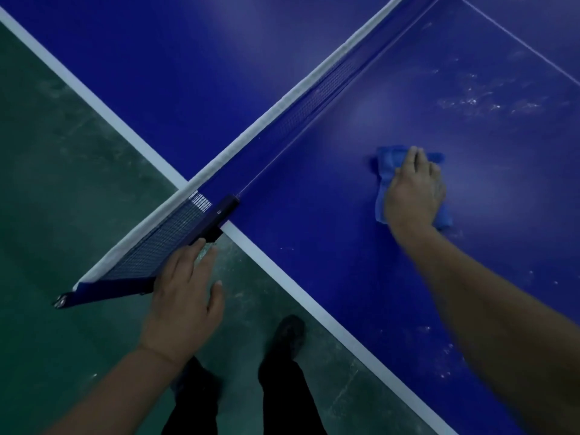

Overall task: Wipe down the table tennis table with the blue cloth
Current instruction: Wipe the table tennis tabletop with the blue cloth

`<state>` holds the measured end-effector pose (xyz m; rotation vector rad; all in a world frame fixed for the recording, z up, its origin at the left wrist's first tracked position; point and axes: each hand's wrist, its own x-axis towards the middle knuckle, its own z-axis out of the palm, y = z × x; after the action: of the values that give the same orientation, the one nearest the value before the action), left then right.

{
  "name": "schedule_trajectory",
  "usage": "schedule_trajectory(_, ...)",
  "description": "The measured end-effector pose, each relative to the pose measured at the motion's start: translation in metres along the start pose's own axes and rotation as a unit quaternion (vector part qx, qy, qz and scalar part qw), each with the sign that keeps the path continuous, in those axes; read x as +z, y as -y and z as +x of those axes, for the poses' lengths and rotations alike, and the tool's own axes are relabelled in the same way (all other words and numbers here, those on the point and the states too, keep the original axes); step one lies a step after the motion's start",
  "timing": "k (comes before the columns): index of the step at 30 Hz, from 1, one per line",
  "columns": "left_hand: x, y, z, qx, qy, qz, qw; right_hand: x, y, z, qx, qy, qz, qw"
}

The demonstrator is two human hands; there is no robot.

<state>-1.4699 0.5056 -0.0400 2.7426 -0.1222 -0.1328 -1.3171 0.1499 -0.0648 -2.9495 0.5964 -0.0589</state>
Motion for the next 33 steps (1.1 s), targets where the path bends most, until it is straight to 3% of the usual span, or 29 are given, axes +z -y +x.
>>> schedule_trajectory(1,0.001,0.002,-0.001,-0.006,0.002,0.0,1.0,0.003,0.023,-0.019,-0.015,0.0,0.004,1.0)
schedule_trajectory(3,0.002,0.004,-0.002,-0.018,-0.003,0.005,1.0,0.012,0.07,-0.079,-0.148,0.012,0.012,0.989)
schedule_trajectory(6,0.005,0.005,-0.003,-0.006,-0.009,0.018,1.0,0.024,0.101,-0.167,-0.365,0.077,0.007,0.928)
schedule_trajectory(8,0.007,0.006,-0.002,0.004,-0.012,0.02,1.0,0.022,0.091,-0.16,-0.415,0.1,-0.014,0.904)
schedule_trajectory(10,0.008,0.006,-0.002,-0.006,-0.012,0.016,1.0,0.024,0.073,-0.114,-0.371,0.064,-0.054,0.925)
schedule_trajectory(12,0.009,0.006,-0.001,-0.017,-0.008,0.016,1.0,0.018,0.059,-0.064,-0.223,0.031,-0.061,0.972)
schedule_trajectory(14,0.01,0.007,-0.001,-0.018,-0.006,0.02,1.0,0.016,0.069,-0.045,-0.098,0.019,-0.026,0.995)
schedule_trajectory(16,0.012,0.007,0.0,-0.015,-0.01,0.017,1.0,0.024,0.099,-0.072,-0.158,0.016,-0.023,0.987)
schedule_trajectory(18,0.014,0.009,0.002,-0.017,-0.018,0.013,1.0,0.031,0.112,-0.116,-0.342,0.045,-0.016,0.939)
schedule_trajectory(20,0.016,0.009,0.005,-0.022,-0.019,0.009,1.0,0.03,0.096,-0.118,-0.439,0.074,-0.022,0.895)
schedule_trajectory(22,0.017,0.007,0.004,-0.028,-0.017,0.01,0.999,0.026,0.075,-0.07,-0.385,0.049,-0.017,0.921)
schedule_trajectory(25,0.019,0.004,0.003,-0.036,-0.022,0.009,0.999,0.02,0.055,0.019,-0.187,0.026,-0.036,0.981)
schedule_trajectory(28,0.021,0.004,0.004,-0.033,-0.037,0.007,0.999,0.019,0.077,0.057,-0.071,0.035,0.011,0.997)
schedule_trajectory(30,0.021,0.004,0.004,-0.034,-0.038,0.009,0.999,0.023,0.104,0.039,-0.12,0.04,0.004,0.992)
schedule_trajectory(33,0.02,0.005,0.004,-0.03,-0.032,0.007,0.999,0.032,0.119,-0.04,-0.311,0.054,-0.016,0.949)
